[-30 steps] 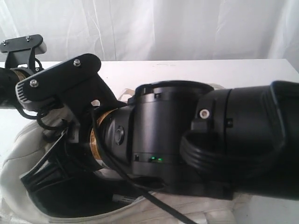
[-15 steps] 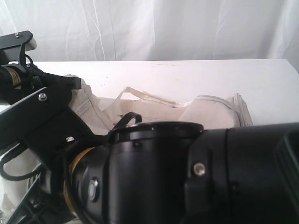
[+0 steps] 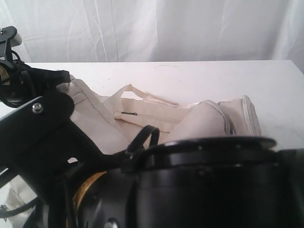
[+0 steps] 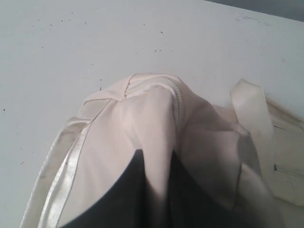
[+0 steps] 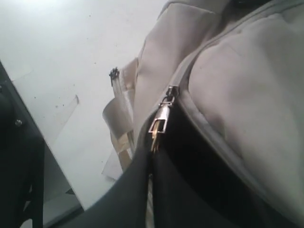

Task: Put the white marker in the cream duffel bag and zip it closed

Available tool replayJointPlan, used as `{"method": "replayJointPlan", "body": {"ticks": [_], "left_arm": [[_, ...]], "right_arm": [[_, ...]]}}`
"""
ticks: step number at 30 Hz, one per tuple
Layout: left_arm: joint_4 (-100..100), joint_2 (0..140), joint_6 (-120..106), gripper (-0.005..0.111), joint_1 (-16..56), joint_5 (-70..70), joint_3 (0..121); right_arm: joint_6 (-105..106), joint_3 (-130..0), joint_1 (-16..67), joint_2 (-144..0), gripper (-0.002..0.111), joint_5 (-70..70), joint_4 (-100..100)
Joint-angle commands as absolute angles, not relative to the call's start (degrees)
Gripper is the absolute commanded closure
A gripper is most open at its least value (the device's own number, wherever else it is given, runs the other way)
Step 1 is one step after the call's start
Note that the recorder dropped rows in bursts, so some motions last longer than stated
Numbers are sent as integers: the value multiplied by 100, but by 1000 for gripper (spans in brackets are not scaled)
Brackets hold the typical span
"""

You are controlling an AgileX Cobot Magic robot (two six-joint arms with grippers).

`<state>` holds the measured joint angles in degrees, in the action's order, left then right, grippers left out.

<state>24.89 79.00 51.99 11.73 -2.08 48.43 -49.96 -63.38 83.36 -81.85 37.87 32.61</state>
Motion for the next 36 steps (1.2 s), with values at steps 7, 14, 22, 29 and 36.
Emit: {"method": "replayJointPlan", "body": {"ticks": [7, 14, 22, 29, 36], "left_arm": [[2589, 7876, 5228, 107, 1101, -283, 4872], [2602, 7876, 5143, 107, 1101, -272, 4872], [2602, 7876, 5104, 107, 1101, -159, 4872], [2763, 7777, 4995, 104, 1101, -166, 4872], [3321, 6892, 4791, 76, 1151, 73, 4872]], "right_arm": [[-4761, -6322, 8624, -7570, 108, 4681, 2885], [-4610, -6322, 8624, -7245, 108, 5043, 2530], [-4487, -6322, 8624, -7178, 108, 5260, 2477], [-4371, -6322, 8624, -7178, 108, 5259, 2537], [-4328, -6322, 8624, -7178, 108, 5259, 2679]]}}
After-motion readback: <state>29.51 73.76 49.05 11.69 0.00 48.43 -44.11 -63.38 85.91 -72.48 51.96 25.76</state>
